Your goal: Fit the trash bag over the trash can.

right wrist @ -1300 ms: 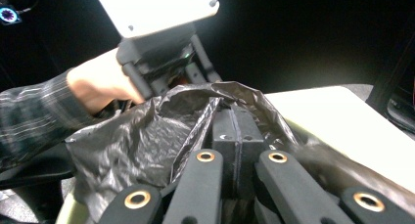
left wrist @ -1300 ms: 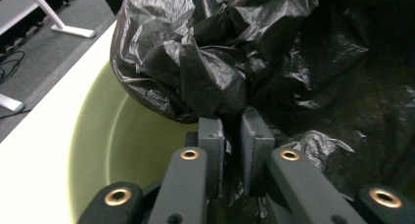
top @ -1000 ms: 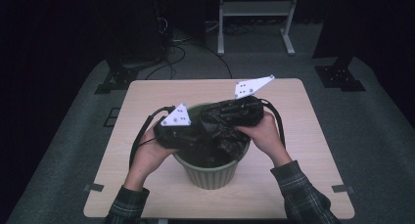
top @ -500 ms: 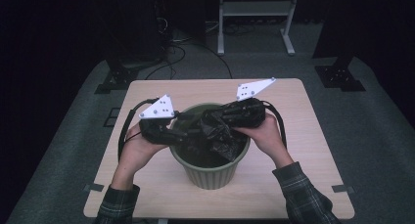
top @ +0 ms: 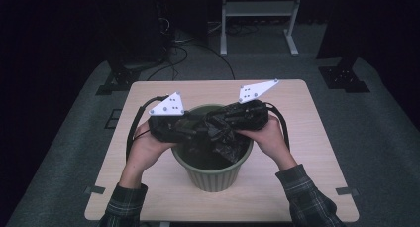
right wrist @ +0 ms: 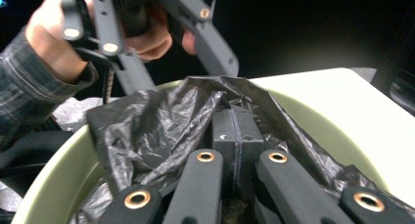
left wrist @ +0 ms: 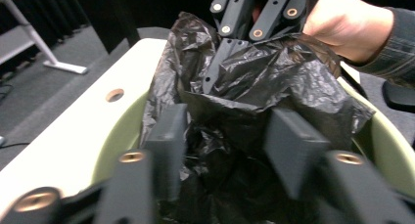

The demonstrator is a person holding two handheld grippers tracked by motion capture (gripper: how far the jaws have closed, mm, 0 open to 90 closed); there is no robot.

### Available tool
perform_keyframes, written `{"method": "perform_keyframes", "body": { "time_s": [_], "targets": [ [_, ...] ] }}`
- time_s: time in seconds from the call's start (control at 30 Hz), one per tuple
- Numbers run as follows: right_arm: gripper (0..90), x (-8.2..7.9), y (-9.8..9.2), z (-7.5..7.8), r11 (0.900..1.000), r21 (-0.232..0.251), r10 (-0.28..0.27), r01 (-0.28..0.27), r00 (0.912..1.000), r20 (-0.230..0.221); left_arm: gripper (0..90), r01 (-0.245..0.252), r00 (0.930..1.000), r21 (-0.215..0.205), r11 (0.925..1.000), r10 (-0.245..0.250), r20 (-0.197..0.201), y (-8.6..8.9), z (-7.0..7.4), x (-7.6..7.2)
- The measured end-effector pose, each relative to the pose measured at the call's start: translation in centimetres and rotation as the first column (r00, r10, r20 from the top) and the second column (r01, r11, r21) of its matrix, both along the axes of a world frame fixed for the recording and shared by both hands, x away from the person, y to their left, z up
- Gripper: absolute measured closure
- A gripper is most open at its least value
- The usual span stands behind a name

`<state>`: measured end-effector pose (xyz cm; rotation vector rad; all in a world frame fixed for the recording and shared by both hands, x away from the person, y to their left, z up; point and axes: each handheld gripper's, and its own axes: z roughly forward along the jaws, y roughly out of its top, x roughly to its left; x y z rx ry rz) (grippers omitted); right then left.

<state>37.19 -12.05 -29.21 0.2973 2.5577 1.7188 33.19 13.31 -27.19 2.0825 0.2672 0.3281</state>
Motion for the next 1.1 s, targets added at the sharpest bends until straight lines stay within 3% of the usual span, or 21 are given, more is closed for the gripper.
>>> {"method": "perform_keyframes", "body": {
  "time_s": [0.17,0.23,0.33,0.43,0.67,0.9,1.1],
  "targets": [
    [89.2,-0.1,-0.1,0.1,1.000,0.016,0.005,-0.005,1.0000,0.006,81.9,-0.003,0.9997,0.004,1.0000,0.003,-0.024,-0.2,-0.2,0.1],
    [81.4,-0.1,-0.3,0.2,1.000,0.028,0.000,0.000,1.0000,0.006,89.9,0.000,0.9994,0.006,1.0000,0.001,-0.035,-0.2,-0.3,0.1],
    [71.9,-0.3,-1.0,0.3,0.998,0.054,-0.026,0.025,0.9996,0.009,89.9,-0.017,0.9994,0.014,0.9998,0.017,-0.029,0.2,-0.6,0.1],
    [69.4,-0.4,-2.3,0.5,0.997,0.069,-0.047,0.046,0.9988,0.014,89.9,-0.044,0.9987,0.000,0.9990,0.044,-0.027,1.1,-0.7,0.0],
    [59.1,-1.3,-5.5,0.3,0.996,0.063,-0.069,0.070,0.9976,-0.003,89.8,-0.084,0.9961,-0.031,0.9960,0.083,-0.030,2.9,-0.9,0.0],
    [59.2,-1.7,-8.0,-0.5,0.987,0.077,-0.143,0.144,0.9896,-0.014,89.8,-0.088,0.9957,-0.037,0.9955,0.086,-0.034,3.4,-1.0,-0.1],
    [58.7,-0.7,-7.3,-0.9,0.984,0.077,-0.157,0.160,0.9861,-0.055,89.8,-0.086,0.9958,-0.045,0.9953,0.084,-0.035,3.3,-1.1,-0.2]
  ]
}}
